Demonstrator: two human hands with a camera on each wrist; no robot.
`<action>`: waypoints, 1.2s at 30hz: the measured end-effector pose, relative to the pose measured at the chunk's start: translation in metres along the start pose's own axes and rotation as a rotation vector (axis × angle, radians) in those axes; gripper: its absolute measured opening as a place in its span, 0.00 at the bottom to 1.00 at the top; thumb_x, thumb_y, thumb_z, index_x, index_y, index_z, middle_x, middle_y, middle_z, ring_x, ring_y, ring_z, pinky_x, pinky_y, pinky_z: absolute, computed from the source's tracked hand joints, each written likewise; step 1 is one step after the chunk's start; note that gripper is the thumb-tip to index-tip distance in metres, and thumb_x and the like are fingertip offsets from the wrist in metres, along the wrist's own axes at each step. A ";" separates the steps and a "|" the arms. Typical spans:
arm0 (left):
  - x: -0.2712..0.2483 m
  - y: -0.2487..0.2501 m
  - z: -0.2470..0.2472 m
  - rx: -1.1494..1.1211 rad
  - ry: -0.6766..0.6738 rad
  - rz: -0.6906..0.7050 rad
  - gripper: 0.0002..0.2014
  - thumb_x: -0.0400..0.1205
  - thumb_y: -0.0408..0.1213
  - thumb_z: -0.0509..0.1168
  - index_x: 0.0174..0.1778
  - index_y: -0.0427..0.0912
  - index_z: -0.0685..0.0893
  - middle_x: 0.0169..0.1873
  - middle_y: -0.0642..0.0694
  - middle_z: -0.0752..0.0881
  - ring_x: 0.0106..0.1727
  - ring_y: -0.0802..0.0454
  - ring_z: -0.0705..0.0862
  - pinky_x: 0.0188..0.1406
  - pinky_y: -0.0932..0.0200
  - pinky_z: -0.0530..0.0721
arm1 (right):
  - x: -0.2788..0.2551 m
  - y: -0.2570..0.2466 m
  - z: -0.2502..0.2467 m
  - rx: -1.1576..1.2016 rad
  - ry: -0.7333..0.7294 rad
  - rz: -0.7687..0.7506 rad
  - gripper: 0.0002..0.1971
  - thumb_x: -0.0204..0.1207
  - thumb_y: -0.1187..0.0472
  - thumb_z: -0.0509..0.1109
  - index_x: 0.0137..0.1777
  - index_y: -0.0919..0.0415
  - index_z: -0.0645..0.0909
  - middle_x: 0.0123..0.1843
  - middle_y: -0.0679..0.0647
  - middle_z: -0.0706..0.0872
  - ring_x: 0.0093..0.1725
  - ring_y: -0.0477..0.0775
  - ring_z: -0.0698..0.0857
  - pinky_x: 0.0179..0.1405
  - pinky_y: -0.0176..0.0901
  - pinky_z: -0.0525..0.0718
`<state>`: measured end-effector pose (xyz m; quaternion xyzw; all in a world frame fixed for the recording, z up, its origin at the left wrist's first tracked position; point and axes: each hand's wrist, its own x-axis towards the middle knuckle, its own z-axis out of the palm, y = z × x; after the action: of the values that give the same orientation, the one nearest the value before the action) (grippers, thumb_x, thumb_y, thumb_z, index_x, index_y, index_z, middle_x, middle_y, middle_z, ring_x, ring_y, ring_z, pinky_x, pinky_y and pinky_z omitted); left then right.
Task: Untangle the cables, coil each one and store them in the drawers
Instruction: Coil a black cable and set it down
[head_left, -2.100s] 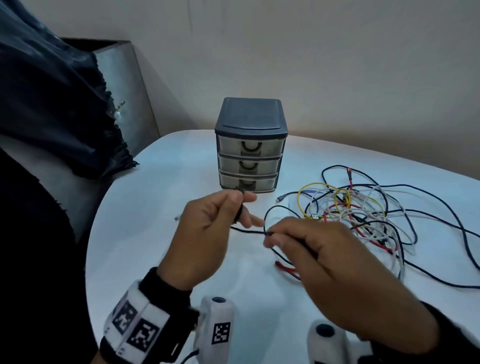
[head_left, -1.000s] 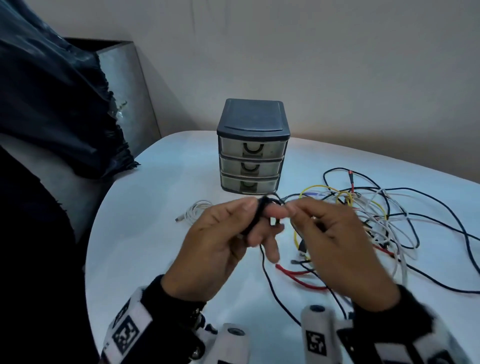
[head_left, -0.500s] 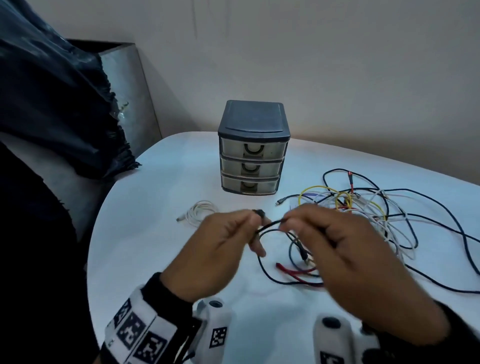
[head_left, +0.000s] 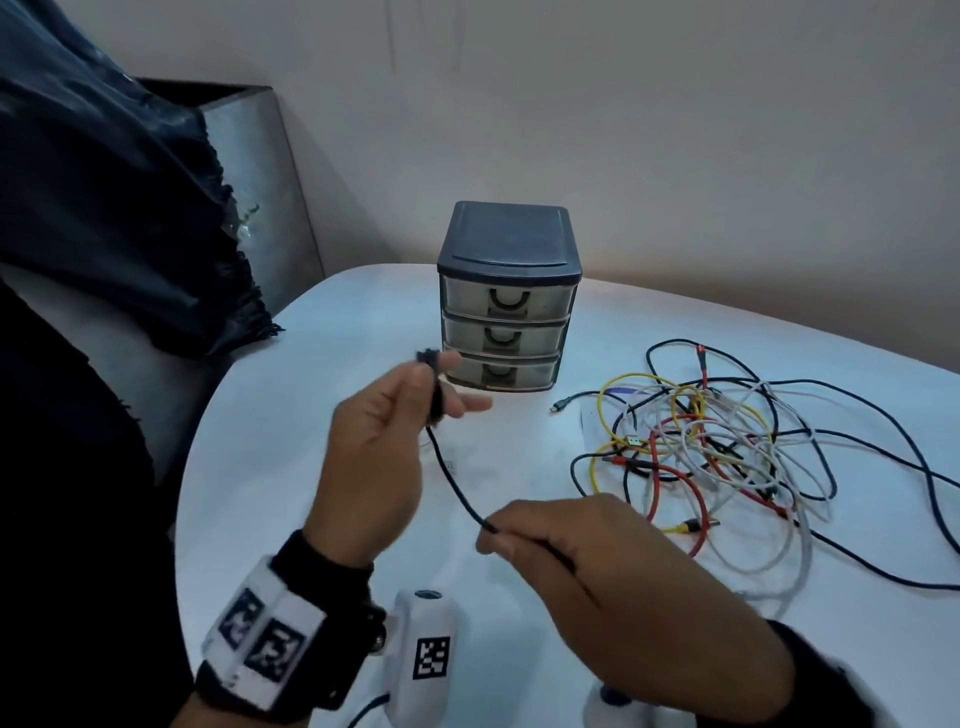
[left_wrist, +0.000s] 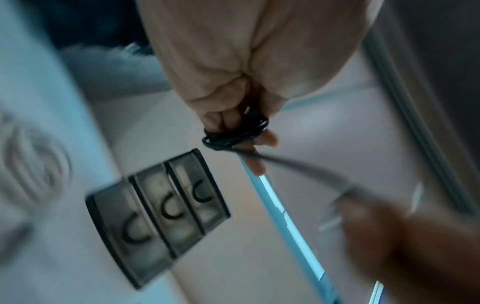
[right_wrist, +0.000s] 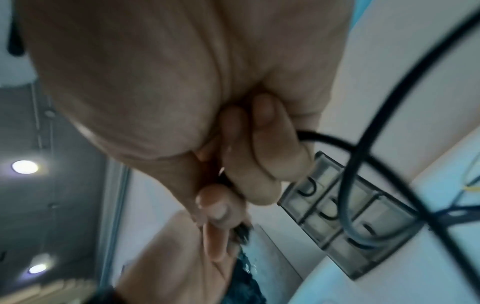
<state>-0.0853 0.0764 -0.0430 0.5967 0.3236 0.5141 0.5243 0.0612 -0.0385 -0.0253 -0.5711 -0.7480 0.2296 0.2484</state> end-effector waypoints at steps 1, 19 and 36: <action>-0.003 -0.004 0.002 0.172 -0.067 0.028 0.20 0.89 0.45 0.56 0.36 0.38 0.82 0.43 0.53 0.91 0.50 0.53 0.91 0.58 0.52 0.80 | -0.003 -0.003 -0.008 0.027 0.040 -0.013 0.14 0.86 0.48 0.58 0.51 0.51 0.83 0.41 0.47 0.87 0.38 0.47 0.82 0.41 0.39 0.79; -0.006 0.003 0.006 -0.015 -0.092 -0.004 0.20 0.88 0.46 0.56 0.44 0.33 0.84 0.39 0.53 0.89 0.48 0.49 0.92 0.57 0.63 0.82 | -0.007 -0.004 -0.003 0.010 0.029 -0.051 0.13 0.86 0.48 0.58 0.49 0.53 0.81 0.28 0.42 0.76 0.28 0.42 0.73 0.30 0.32 0.67; -0.009 0.033 0.001 -0.763 -0.181 -0.173 0.23 0.84 0.48 0.56 0.46 0.35 0.92 0.23 0.53 0.74 0.26 0.55 0.81 0.53 0.60 0.86 | 0.009 0.031 0.021 0.268 0.115 0.143 0.11 0.86 0.54 0.65 0.47 0.50 0.88 0.24 0.46 0.78 0.22 0.43 0.69 0.26 0.31 0.66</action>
<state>-0.0919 0.0601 -0.0137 0.3726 0.1107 0.4968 0.7760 0.0695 -0.0237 -0.0600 -0.5969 -0.6526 0.3116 0.3476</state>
